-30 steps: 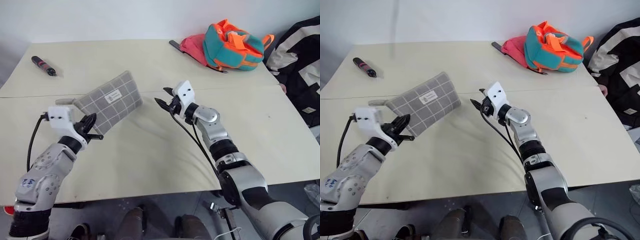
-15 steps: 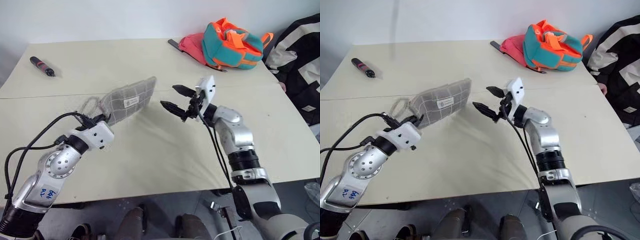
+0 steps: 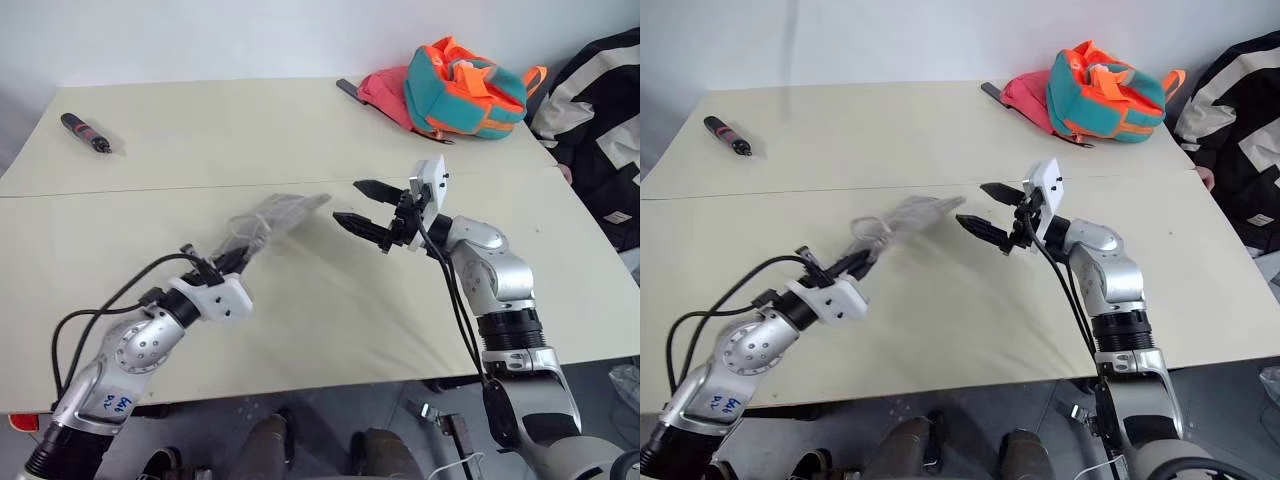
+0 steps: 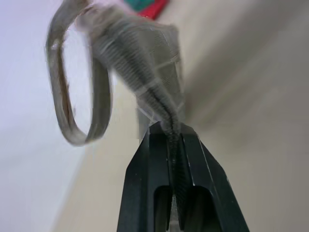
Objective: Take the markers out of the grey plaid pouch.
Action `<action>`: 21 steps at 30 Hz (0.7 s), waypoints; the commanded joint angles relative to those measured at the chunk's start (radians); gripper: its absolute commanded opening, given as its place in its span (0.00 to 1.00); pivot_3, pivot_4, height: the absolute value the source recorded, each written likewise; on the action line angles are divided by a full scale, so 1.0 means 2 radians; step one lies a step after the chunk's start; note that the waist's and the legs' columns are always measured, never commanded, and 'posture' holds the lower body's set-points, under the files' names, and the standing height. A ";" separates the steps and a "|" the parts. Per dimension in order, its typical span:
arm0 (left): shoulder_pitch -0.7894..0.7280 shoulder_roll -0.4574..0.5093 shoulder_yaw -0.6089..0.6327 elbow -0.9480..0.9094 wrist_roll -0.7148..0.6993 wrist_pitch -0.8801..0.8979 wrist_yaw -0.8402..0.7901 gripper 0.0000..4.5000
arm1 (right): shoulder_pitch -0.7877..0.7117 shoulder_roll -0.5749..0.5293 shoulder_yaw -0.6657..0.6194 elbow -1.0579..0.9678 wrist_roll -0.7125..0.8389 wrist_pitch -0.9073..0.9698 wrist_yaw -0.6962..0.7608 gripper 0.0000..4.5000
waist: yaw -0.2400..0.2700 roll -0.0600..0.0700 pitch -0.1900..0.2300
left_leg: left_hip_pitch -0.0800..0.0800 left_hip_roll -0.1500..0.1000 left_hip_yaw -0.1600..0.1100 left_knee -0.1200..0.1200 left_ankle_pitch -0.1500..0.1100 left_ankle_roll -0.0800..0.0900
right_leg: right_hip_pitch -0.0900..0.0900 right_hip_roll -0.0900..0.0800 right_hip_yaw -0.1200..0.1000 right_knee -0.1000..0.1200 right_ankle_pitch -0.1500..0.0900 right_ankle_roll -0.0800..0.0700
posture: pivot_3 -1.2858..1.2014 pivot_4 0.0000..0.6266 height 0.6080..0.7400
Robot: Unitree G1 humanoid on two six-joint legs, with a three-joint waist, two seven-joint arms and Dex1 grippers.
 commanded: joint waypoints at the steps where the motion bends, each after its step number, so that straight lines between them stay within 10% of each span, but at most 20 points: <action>1: -0.003 -0.009 -0.009 0.021 0.026 -0.008 -0.002 0.00 | -0.002 -0.002 -0.003 -0.090 0.083 0.111 0.000 0.99 | -0.001 0.000 0.000 | 0.000 0.000 0.000 0.000 0.000 0.000 | 0.000 0.000 0.000 0.000 0.000 0.000 | 0.52 0.24 1.00; 21: 0.006 -0.033 -0.005 0.029 0.084 -0.035 0.001 0.00 | -0.050 0.069 0.082 -0.072 0.060 0.258 -0.101 0.99 | -0.001 0.000 0.000 | 0.000 0.001 0.000 0.000 0.000 0.000 | 0.000 0.000 -0.001 0.001 0.000 -0.001 | 0.52 0.24 1.00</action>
